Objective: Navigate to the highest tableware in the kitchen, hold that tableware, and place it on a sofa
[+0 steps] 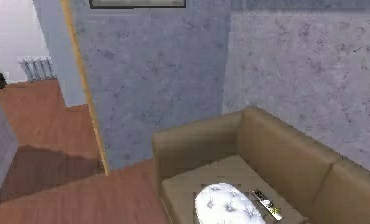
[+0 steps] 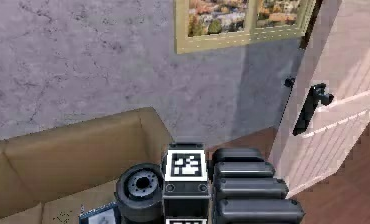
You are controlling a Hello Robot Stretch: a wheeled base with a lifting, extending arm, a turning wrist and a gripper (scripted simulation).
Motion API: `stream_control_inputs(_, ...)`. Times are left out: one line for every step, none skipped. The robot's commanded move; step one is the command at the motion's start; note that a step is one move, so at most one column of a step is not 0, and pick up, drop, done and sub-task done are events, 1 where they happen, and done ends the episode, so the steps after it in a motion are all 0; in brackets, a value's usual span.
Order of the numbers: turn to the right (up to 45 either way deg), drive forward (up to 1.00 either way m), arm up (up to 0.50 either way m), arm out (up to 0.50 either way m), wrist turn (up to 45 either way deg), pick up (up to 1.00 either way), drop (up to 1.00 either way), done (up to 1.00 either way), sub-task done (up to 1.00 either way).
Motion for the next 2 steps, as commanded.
stream_control_inputs(-39.0, 0.00, 0.00, 0.00, 0.0, 0.00, 0.00, 0.00, 0.00)
stream_control_inputs(0.0, 0.30, 0.00, 0.00, 0.0, 0.00, 0.00, 0.00, 0.00)
